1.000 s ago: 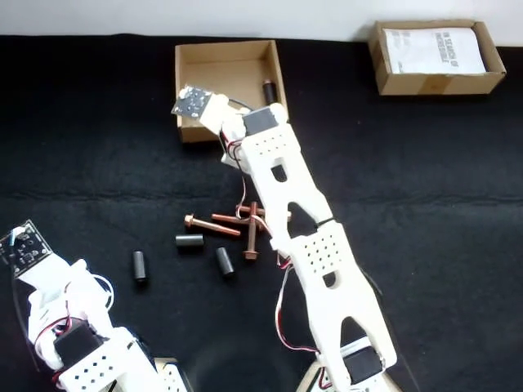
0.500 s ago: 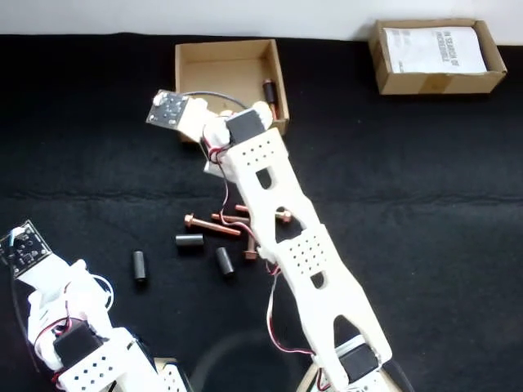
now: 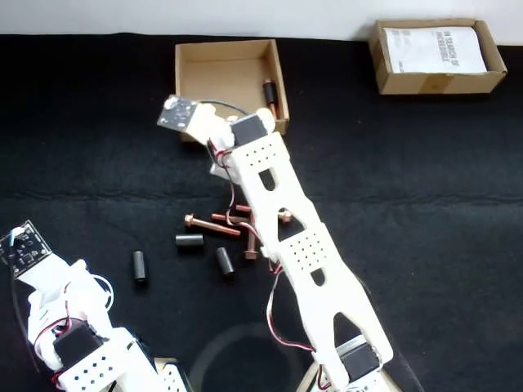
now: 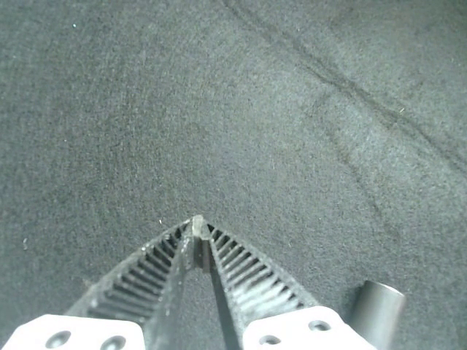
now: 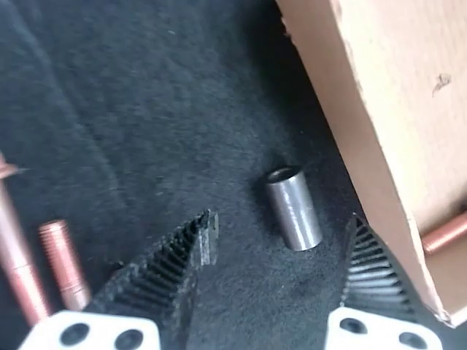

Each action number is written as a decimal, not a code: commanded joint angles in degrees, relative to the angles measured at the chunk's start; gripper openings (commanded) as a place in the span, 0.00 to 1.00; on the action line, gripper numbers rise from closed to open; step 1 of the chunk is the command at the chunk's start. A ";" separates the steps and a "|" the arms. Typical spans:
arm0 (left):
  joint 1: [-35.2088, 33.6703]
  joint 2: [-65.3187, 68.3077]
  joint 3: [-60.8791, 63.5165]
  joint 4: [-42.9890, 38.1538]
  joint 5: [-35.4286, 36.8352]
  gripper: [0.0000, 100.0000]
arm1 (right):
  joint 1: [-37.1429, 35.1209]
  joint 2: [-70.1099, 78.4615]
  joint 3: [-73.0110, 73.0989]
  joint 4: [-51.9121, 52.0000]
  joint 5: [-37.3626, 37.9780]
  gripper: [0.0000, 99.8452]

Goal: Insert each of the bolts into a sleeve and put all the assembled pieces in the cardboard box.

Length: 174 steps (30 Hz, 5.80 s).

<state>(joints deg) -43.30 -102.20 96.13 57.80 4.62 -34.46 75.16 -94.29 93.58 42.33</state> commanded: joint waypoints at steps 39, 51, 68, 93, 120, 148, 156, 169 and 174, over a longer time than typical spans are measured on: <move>-0.04 -1.89 0.92 -0.09 -0.09 0.01 | 2.15 -21.58 -5.67 -1.63 -0.62 0.01; 0.04 -1.89 0.92 -0.09 -0.09 0.01 | 0.57 -45.49 -5.67 7.08 -3.69 0.01; 1.98 -1.89 0.92 0.26 0.18 0.01 | 33.36 -87.69 16.13 7.60 -19.87 0.01; 34.77 52.53 -54.73 23.30 9.58 0.01 | 71.08 -176.31 110.81 -6.20 -21.54 0.01; 47.16 144.40 -127.08 41.05 46.77 0.15 | 72.13 -180.26 121.27 -7.34 -18.11 0.01; 54.64 152.48 -140.70 41.14 46.15 0.15 | 72.13 -180.26 128.13 -15.25 -15.74 0.01; 57.10 152.04 -150.55 43.87 44.13 0.15 | 72.13 -180.26 129.19 -15.16 -15.47 0.01; 57.36 137.36 -137.10 43.96 42.99 0.15 | 72.04 -180.26 132.18 -17.36 -13.27 0.01; 57.36 124.88 -120.66 43.43 42.99 0.15 | 72.13 -180.26 135.16 -20.09 -13.27 0.01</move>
<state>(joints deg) 13.32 31.16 -32.22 100.97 47.96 37.27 -104.88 40.13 75.30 28.26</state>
